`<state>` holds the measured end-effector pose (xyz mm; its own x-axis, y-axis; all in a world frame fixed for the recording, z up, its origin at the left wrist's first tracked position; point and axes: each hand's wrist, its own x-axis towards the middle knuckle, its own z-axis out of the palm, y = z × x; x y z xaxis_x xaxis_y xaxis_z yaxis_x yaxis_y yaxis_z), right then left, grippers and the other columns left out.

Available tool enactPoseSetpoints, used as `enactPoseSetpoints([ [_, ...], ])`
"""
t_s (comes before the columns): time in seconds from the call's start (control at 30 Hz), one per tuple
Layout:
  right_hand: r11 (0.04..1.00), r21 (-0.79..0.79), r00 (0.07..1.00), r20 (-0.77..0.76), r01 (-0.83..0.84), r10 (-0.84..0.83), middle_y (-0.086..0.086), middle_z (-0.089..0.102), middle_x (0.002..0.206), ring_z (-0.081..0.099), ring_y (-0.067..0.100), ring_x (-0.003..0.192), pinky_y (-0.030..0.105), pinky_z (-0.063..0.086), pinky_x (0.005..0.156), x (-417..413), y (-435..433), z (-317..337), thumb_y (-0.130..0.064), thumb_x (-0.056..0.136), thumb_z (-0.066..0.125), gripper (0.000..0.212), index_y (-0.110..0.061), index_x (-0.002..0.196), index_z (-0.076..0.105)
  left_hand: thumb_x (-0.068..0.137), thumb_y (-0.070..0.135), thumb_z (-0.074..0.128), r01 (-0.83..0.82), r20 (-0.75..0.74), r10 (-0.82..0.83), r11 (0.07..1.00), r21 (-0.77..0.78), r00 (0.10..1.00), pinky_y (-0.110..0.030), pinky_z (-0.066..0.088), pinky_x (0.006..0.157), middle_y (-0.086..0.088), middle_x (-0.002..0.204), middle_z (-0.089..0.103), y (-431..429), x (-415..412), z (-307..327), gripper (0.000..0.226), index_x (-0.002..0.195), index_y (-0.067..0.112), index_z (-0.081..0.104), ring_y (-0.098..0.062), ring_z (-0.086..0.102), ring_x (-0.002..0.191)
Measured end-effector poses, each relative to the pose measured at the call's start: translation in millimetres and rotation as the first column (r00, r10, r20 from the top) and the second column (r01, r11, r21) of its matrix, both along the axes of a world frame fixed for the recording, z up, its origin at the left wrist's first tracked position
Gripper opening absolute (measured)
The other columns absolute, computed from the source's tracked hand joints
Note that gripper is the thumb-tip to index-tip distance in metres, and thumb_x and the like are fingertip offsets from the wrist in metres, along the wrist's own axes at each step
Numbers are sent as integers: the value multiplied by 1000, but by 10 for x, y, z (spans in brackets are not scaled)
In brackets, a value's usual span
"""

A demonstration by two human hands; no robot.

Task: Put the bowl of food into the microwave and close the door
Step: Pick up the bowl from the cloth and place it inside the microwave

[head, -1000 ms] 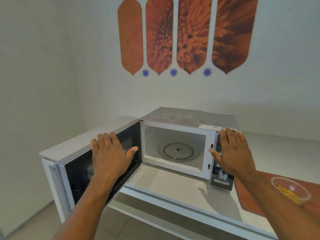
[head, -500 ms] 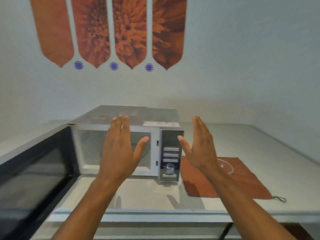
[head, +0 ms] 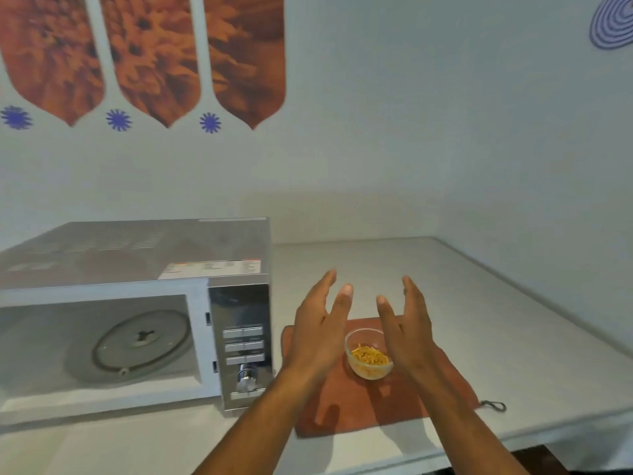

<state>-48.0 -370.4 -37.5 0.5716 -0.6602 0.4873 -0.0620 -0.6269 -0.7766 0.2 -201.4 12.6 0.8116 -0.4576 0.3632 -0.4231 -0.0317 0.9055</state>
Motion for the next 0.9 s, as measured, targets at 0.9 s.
enactPoseSetpoints([
  [0.9,717,668,976,74,-200,204,-8,58,144,56,4,127,27,49,99,155,-285,-1056,-55,100,49,55,-33,151,44,81,99,38,-177,-666,23,970,-165,746,-51,48,120,1,142,74,-948,72,-1380,95,145,34,65,-21,67,134],
])
